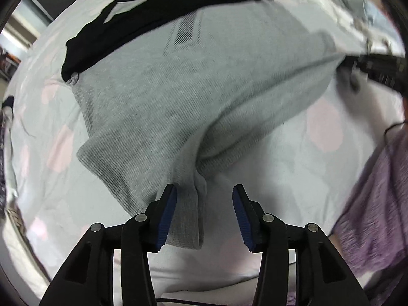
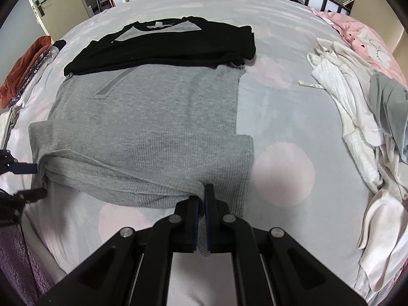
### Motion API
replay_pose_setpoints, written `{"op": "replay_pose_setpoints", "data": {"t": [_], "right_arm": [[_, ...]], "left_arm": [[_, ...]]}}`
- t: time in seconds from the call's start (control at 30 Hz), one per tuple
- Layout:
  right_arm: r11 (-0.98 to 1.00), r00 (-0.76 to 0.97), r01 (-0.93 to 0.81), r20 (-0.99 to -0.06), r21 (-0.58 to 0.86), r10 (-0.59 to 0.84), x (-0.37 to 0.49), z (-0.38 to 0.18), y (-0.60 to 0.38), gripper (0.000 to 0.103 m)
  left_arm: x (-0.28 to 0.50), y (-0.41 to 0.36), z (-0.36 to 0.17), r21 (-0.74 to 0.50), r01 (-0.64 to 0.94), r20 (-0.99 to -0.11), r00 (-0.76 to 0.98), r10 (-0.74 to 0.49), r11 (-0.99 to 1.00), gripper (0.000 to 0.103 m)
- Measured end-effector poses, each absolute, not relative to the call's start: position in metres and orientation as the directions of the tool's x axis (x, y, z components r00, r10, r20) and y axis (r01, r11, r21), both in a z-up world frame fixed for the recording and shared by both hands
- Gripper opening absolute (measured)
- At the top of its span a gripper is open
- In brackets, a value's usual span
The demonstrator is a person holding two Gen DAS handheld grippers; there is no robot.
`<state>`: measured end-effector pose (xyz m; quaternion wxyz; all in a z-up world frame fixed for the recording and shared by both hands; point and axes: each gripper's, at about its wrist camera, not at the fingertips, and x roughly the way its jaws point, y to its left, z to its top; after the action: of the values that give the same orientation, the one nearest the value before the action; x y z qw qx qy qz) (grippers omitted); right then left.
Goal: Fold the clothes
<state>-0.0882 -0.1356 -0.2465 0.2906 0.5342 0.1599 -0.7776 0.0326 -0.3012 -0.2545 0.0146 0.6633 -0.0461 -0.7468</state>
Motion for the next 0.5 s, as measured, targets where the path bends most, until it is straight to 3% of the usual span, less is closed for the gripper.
{"op": "replay_pose_setpoints", "data": {"t": [0.2,0.33,0.5], "right_arm": [[-0.779,-0.262,0.624,-0.924,0.060,-0.280,-0.085,-0.245,-0.137,0.004],[-0.780,-0.270,0.624,-0.921,0.056,-0.282,-0.082,-0.243,-0.136,0.004],[-0.776,-0.300,0.628,-0.906,0.048,-0.298,-0.077,-0.233,-0.133,0.004]], "left_arm": [[0.030,-0.296,-0.276,0.182,-0.054,-0.983,-0.026,-0.181,-0.982,0.045],[0.032,-0.306,-0.271,0.188,0.005,-0.982,-0.028,-0.188,-0.982,0.014],[0.038,-0.324,-0.244,0.177,0.111,-0.979,-0.082,-0.187,-0.978,0.008]]}}
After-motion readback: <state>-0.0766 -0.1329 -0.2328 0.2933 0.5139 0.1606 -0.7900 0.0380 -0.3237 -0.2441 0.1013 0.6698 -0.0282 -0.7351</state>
